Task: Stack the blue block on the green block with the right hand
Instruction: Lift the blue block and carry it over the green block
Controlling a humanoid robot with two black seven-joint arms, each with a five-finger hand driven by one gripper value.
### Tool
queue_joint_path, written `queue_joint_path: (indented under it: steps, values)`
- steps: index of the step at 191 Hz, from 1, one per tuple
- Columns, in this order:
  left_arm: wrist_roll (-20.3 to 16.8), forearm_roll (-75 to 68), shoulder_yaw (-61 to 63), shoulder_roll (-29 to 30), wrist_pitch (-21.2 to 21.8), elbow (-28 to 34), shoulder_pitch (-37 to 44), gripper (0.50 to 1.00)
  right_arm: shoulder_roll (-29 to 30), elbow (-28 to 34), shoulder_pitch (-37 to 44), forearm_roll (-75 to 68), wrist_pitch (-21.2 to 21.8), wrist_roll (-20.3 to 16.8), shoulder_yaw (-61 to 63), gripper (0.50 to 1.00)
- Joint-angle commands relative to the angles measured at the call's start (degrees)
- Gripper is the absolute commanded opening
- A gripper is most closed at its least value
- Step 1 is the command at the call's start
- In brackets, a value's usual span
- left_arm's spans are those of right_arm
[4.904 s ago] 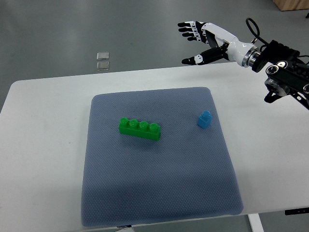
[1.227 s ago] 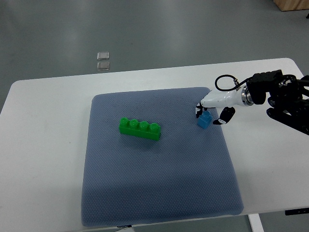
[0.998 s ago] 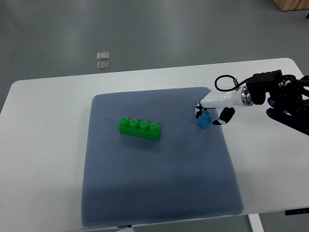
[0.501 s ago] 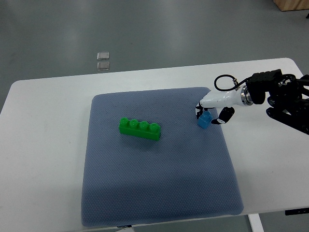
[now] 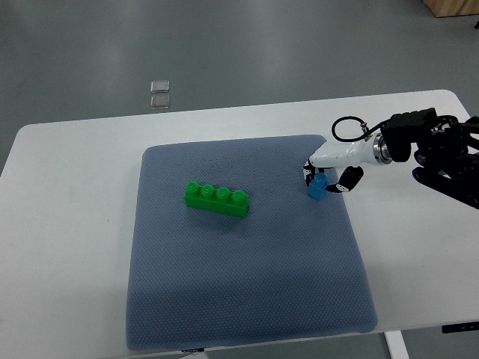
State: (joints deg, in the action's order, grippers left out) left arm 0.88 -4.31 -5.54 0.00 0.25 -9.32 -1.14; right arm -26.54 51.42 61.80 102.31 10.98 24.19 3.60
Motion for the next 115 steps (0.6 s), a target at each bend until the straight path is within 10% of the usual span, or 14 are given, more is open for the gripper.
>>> queue_joint_path:
  steps: [1,115]
  values:
    - [0.0,0.0,0.0,0.0,0.0,0.0,0.0,1.0,0.0,0.0,0.4,-0.1,0.0,0.0,0.0,0.629]
    - [0.0,0.0,0.0,0.0,0.0,0.0,0.0,1.0,9.2,0.4,12.2,-0.5,6.2,-0.3,0.0,0.631]
